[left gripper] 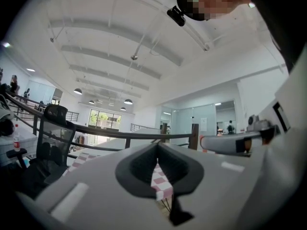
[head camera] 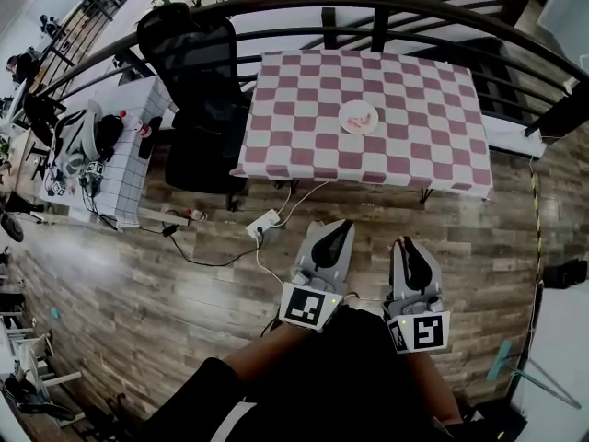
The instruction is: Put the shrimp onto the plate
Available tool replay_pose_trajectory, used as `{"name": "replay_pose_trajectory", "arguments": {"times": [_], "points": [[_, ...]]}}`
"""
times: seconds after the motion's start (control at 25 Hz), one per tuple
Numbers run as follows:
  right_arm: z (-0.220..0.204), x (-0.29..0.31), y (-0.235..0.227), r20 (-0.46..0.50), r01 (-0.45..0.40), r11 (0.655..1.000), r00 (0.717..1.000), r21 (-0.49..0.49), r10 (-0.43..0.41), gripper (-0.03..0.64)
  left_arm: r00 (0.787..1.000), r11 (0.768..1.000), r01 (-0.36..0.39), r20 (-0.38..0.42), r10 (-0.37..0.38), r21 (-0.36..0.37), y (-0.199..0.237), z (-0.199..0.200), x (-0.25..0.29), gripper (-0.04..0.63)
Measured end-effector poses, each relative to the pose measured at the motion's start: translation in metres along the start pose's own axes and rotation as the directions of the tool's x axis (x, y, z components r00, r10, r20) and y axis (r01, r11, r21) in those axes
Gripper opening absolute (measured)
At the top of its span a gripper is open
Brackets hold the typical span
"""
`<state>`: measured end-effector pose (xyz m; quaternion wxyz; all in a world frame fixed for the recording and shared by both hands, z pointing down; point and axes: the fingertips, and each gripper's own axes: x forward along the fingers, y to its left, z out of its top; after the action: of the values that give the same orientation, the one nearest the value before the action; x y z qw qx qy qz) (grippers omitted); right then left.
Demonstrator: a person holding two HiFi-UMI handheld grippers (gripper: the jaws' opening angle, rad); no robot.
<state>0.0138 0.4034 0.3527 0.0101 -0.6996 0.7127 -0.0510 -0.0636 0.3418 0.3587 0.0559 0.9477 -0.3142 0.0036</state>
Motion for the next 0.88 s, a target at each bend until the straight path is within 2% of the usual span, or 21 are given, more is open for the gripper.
{"name": "replay_pose_trajectory", "arguments": {"times": [0.44, 0.88], "points": [[0.014, 0.143, -0.004, -0.043, -0.014, 0.999, 0.999, -0.032, 0.012, 0.046, 1.000, 0.999, -0.017, 0.016, 0.017, -0.046, 0.111, 0.020, 0.080, 0.009], [0.022, 0.262, 0.004, -0.075, -0.017, 0.999, 0.997, -0.044, 0.014, 0.047, 1.000, 0.998, -0.011, 0.016, 0.012, -0.054, 0.212, 0.036, 0.141, 0.009]]}}
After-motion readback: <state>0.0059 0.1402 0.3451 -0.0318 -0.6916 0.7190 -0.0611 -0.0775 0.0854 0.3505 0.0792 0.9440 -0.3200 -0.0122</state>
